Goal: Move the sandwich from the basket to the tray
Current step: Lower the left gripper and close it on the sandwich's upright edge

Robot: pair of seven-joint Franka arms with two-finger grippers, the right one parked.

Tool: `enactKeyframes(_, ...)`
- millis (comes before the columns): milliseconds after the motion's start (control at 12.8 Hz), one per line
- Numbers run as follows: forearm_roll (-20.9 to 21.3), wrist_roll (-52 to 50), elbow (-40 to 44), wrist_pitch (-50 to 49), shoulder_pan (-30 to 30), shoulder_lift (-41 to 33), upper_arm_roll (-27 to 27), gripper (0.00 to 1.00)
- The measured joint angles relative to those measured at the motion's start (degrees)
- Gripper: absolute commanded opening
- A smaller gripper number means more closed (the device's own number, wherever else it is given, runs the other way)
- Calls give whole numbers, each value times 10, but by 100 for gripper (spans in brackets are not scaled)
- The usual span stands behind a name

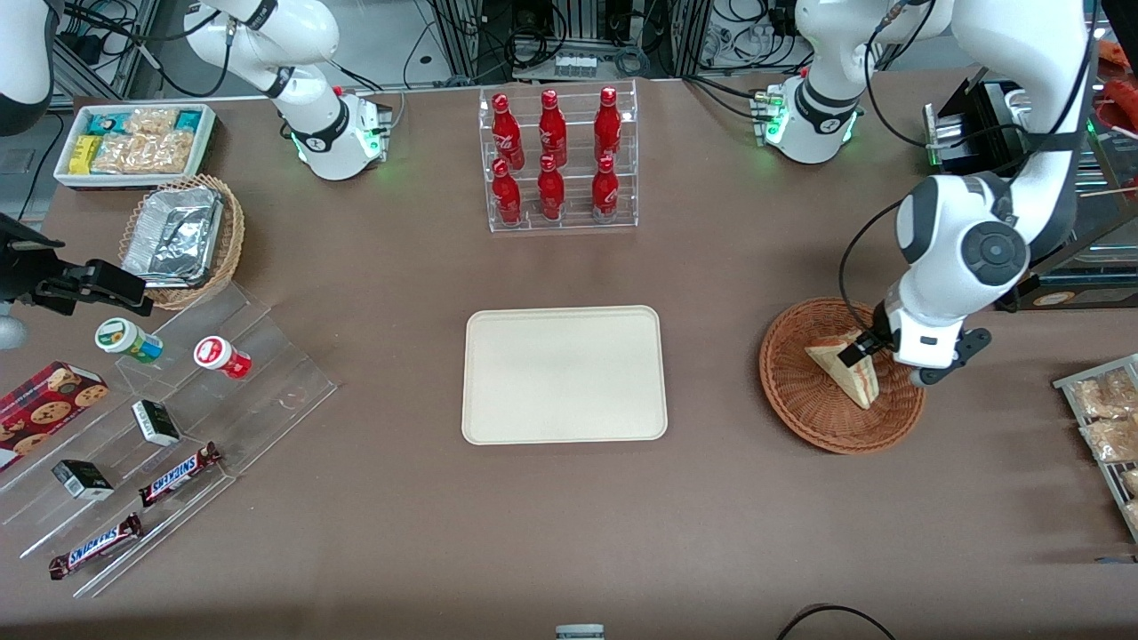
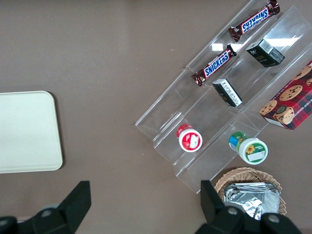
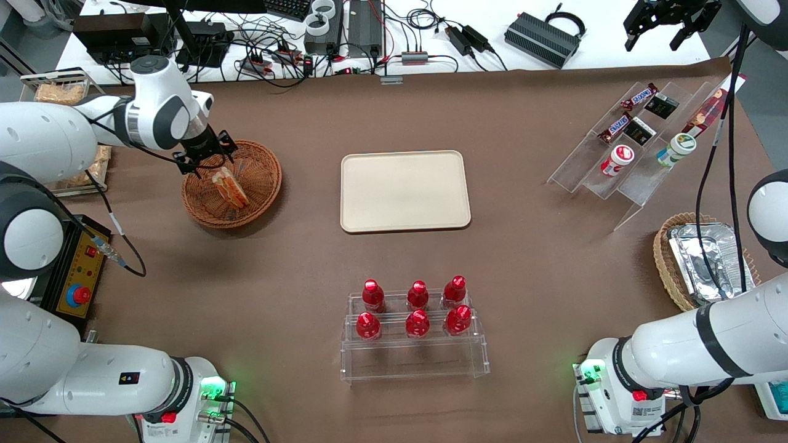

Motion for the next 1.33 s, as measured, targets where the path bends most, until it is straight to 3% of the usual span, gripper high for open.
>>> enactKeyframes(391,0,-9,-6,43,-6,35,0,99)
enactKeyframes(548,0,-9,-6,48,-6,47,1,93)
enactKeyframes(626,0,-10,-6,50,-5,50,2,77)
enactKeyframes(704,0,-10,-6,52,-4,54,3,51)
enactKeyframes(783,0,-10,-6,53,-3,57,3,33)
enactKeyframes(939,0,-10,-6,55,-2,63,9,1)
enactKeyframes(1330,4,-5,-2,47,-3,57,10,0)
